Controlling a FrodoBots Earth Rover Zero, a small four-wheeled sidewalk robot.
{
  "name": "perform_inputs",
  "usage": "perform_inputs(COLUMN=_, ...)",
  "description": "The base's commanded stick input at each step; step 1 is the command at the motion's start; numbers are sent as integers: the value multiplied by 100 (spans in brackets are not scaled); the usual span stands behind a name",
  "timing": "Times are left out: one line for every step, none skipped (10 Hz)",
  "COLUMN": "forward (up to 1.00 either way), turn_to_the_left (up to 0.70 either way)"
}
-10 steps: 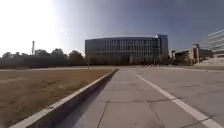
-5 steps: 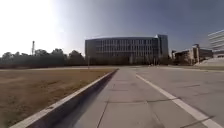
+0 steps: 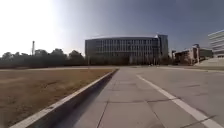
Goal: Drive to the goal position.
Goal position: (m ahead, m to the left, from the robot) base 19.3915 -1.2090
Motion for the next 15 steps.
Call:
perform_inputs(forward=5, turn_to_the_left=0)
perform_inputs(forward=5, turn_to_the_left=0)
perform_inputs(forward=5, turn_to_the_left=0)
perform_inputs(forward=5, turn_to_the_left=0)
perform_inputs(forward=4, turn_to_the_left=0)
perform_inputs(forward=5, turn_to_the_left=0)
perform_inputs(forward=5, turn_to_the_left=0)
perform_inputs(forward=5, turn_to_the_left=0)
perform_inputs(forward=5, turn_to_the_left=0)
perform_inputs(forward=5, turn_to_the_left=0)
perform_inputs(forward=5, turn_to_the_left=0)
perform_inputs(forward=4, turn_to_the_left=0)
perform_inputs(forward=4, turn_to_the_left=0)
perform_inputs(forward=5, turn_to_the_left=0)
perform_inputs(forward=5, turn_to_the_left=0)
